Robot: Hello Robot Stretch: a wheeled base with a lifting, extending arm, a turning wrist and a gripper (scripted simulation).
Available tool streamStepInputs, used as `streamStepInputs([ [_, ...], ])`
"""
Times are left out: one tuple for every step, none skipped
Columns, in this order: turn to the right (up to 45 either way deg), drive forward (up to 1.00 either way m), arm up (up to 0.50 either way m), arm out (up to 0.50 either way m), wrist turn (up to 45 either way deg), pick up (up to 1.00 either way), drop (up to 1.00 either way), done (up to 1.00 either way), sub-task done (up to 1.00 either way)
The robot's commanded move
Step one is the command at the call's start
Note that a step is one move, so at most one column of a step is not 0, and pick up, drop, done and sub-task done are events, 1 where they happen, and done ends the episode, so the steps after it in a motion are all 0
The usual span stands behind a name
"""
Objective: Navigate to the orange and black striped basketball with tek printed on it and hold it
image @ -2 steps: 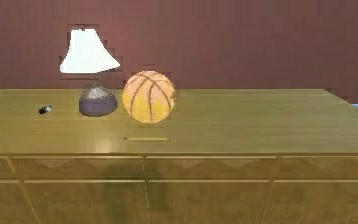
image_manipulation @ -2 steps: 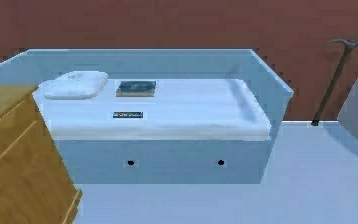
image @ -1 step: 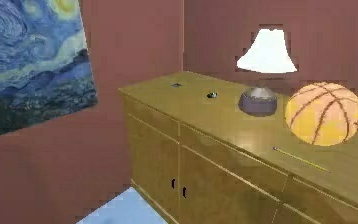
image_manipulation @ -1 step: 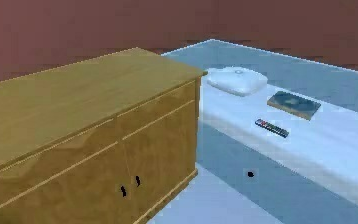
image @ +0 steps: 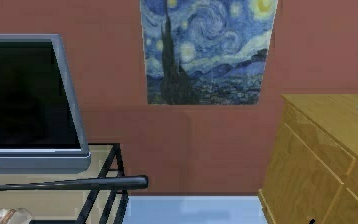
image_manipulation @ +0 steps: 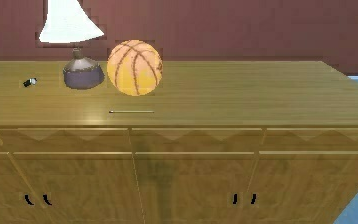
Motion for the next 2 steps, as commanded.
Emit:
streamStepInputs([
  [0.0,0.00,0.50,0.00,0.0,0.00,0.00,0.00,0.00],
  [0.0,0.00,0.38,0.00,0.0,0.00,0.00,0.00,0.00],
])
